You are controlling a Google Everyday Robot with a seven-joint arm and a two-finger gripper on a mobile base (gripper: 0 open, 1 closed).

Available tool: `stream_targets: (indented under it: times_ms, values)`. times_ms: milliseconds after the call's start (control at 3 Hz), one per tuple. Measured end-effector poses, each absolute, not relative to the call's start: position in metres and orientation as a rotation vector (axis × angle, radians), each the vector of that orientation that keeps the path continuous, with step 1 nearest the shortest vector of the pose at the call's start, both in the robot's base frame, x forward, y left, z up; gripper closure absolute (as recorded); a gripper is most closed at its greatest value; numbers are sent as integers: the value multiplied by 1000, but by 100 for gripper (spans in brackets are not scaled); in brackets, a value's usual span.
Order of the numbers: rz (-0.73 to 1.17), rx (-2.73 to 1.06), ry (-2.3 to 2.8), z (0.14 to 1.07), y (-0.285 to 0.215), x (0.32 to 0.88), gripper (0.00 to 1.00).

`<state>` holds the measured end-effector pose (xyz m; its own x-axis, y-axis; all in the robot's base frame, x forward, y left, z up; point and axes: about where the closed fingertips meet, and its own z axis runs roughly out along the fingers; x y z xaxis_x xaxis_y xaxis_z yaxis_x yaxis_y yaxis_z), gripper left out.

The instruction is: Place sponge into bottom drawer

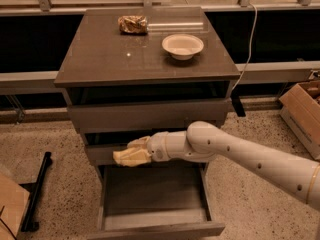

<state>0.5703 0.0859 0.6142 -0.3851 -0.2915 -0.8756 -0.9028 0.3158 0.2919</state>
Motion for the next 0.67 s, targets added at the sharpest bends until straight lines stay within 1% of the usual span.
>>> stream_targets:
  times_ms: [333, 667]
  values:
    - [1112, -1037, 1873, 589, 89, 565, 100]
    - [1119, -1051, 1887, 587, 96, 569, 100]
